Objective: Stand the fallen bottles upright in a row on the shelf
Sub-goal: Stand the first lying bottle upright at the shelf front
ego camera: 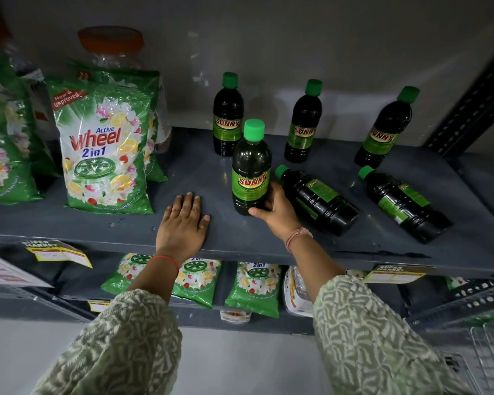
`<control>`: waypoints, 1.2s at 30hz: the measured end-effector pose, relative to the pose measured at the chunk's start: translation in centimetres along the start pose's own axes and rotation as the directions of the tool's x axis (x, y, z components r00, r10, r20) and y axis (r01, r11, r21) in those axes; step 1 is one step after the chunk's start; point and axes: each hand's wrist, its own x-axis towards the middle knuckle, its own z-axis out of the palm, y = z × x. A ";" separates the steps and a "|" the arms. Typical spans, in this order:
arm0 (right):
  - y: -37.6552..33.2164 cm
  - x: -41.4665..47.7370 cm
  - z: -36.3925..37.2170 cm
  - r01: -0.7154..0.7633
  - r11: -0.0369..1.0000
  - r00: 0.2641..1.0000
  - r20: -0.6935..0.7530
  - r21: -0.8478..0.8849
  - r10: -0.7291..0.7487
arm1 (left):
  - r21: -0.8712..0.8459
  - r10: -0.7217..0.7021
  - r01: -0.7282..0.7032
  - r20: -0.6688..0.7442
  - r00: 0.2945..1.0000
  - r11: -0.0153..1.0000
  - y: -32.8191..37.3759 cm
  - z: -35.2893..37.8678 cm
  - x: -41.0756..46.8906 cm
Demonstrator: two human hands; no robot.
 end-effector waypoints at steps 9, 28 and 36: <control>-1.1 -0.7 1.0 0.036 0.989 0.986 -0.157 -0.146 -0.059 | 0.009 0.011 -0.011 -0.010 1.000 1.000 -0.1 0.2 0.1; 0.0 -7.2 1.4 0.068 0.970 0.986 -0.135 -0.234 -0.102 | -0.008 0.016 -0.016 0.013 1.000 1.000 -0.1 -0.1 -0.1; -1.1 -10.0 0.2 0.046 0.976 0.988 -0.133 -0.214 -0.076 | -0.024 0.041 -0.040 0.044 0.998 0.999 0.2 -0.3 -0.4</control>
